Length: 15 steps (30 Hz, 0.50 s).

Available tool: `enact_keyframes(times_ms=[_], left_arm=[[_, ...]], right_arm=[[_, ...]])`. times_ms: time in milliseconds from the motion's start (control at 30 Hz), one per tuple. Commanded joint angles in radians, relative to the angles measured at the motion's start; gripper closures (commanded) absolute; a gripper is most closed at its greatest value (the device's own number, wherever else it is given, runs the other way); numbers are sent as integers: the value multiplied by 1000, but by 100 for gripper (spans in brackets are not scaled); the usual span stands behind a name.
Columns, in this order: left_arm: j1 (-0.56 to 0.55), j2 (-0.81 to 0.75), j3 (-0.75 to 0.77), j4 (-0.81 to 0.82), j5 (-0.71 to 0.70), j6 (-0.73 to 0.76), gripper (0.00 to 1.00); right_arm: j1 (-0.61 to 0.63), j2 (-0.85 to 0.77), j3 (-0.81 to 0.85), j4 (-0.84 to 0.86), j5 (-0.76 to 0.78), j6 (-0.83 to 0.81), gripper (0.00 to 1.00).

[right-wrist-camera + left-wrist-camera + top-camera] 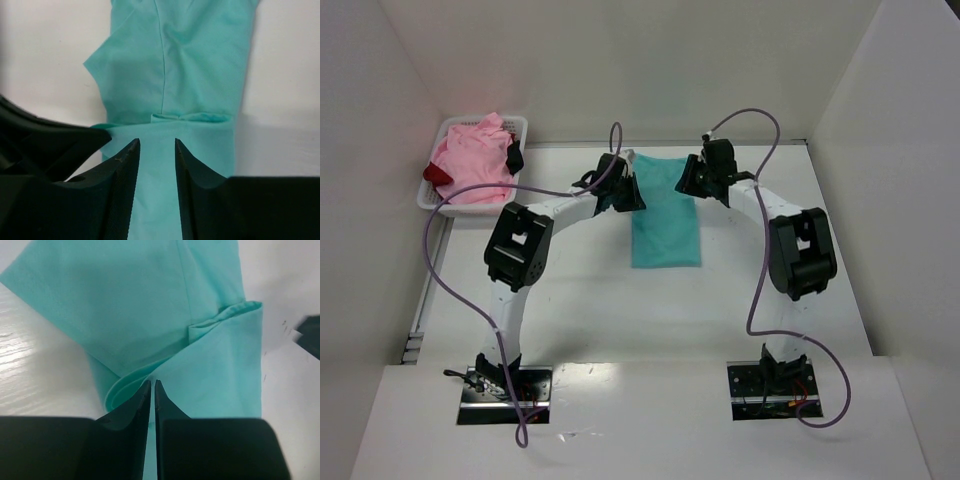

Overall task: Fold and stack the t-shirts
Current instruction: Fold the folded rectangular tshirt in 1/3 of the way

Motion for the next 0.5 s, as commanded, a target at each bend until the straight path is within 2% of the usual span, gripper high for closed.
enact_keyframes(times_ms=[0, 33, 133, 267, 400, 433, 467], left_arm=[[8, 22, 36, -2, -49, 12, 87], [20, 22, 36, -2, -49, 2, 87], [31, 32, 50, -23, -94, 13, 86], [60, 13, 68, -35, -108, 36, 78], [70, -57, 50, -35, -108, 87, 61], [70, -69, 50, -35, -108, 99, 49], [70, -85, 39, -45, -73, 114, 45]], right_arm=[[-1, -132, -61, 5, 39, 1, 59], [-1, -171, -91, 5, 59, 1, 55], [-1, -233, -153, -18, 114, -8, 53], [-1, -357, -233, -18, 134, -8, 52], [-1, -409, -289, -27, 134, -17, 52], [-1, -409, -314, -27, 134, -17, 52], [-1, -420, -328, -27, 123, -6, 52]])
